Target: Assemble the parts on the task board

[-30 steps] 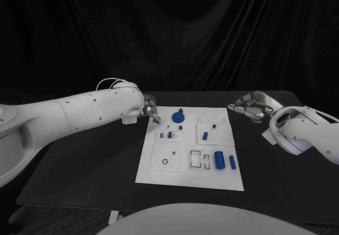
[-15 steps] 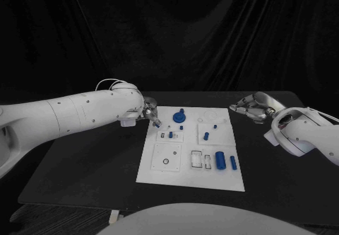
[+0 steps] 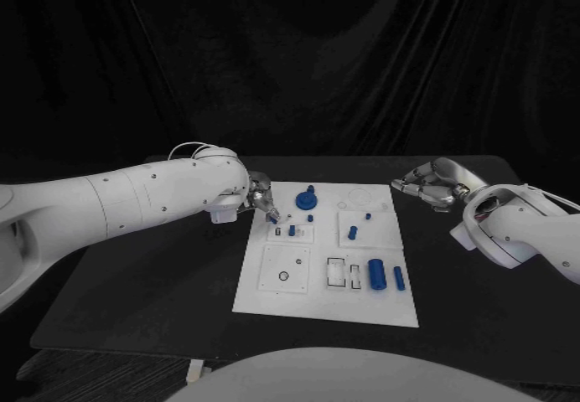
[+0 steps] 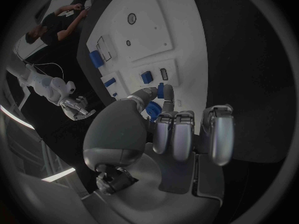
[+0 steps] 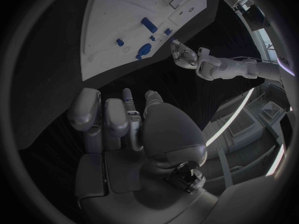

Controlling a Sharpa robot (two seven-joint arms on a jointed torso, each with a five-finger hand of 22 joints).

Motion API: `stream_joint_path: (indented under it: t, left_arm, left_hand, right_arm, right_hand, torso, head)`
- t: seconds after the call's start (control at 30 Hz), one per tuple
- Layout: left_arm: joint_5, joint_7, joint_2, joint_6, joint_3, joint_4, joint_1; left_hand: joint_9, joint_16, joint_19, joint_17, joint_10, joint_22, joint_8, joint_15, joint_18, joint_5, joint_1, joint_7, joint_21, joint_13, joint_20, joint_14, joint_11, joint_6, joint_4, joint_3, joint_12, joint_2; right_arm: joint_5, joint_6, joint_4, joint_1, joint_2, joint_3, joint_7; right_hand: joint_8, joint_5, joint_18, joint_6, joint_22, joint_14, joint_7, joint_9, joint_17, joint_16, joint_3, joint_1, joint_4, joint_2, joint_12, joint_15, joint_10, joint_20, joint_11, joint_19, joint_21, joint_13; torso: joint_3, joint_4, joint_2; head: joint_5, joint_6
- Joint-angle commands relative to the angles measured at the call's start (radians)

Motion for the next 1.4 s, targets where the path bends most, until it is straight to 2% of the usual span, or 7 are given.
stream_joint_path:
  t: [0.03,0.87,1.4]
  left_arm:
    - [0.034,-0.009,0.004,-0.007,0.001,0.0,-0.006]
    - [0.036,-0.024,0.013,-0.012,0.001,0.006,-0.032]
    - [0.036,-0.018,0.02,-0.011,0.001,-0.004,-0.038]
  left_hand:
    - [-0.001,0.003,0.03,0.263,0.104,0.222,-0.007,-0.005,0.001,-0.005,-0.008,-0.001,-0.001,0.263,-0.009,0.104,-0.007,0.008,-0.001,0.006,-0.001,-0.001]
    - [-0.003,0.003,0.028,0.263,0.104,0.221,-0.007,-0.004,0.002,-0.006,-0.01,-0.001,-0.003,0.263,-0.009,0.104,-0.007,0.009,0.0,0.008,-0.001,0.002]
    - [-0.004,0.003,0.027,0.263,0.104,0.221,-0.009,-0.004,0.002,-0.005,-0.009,-0.002,-0.005,0.263,-0.009,0.104,-0.008,0.009,-0.001,0.012,-0.001,0.004]
  right_arm:
    - [0.001,-0.005,0.0,-0.004,-0.001,0.001,0.0]
    - [0.001,-0.003,-0.002,-0.006,-0.002,0.001,-0.001]
    - [0.007,-0.001,-0.004,-0.007,-0.001,0.001,0.005]
  right_hand:
    - [0.003,0.001,0.003,0.007,0.062,0.025,-0.001,-0.001,0.002,-0.001,0.0,0.009,0.004,-0.003,-0.004,-0.007,0.046,0.007,0.002,0.027,-0.005,-0.016]
    - [0.003,0.001,0.003,0.007,0.062,0.025,-0.001,-0.001,0.002,-0.001,0.0,0.009,0.004,-0.003,-0.004,-0.007,0.046,0.007,0.002,0.027,-0.005,-0.016]
    - [0.003,0.001,0.003,0.008,0.063,0.024,-0.001,-0.002,0.001,-0.001,0.0,0.009,0.004,-0.005,-0.004,-0.007,0.046,0.007,0.002,0.027,-0.005,-0.015]
  torso:
    - [-0.0001,0.0,0.0]
    - [0.0001,-0.0005,0.0]
    - [0.0001,-0.0002,0.0]
  head:
    - [-0.001,0.0]
    - [0.003,0.0]
    - [0.001,0.0]
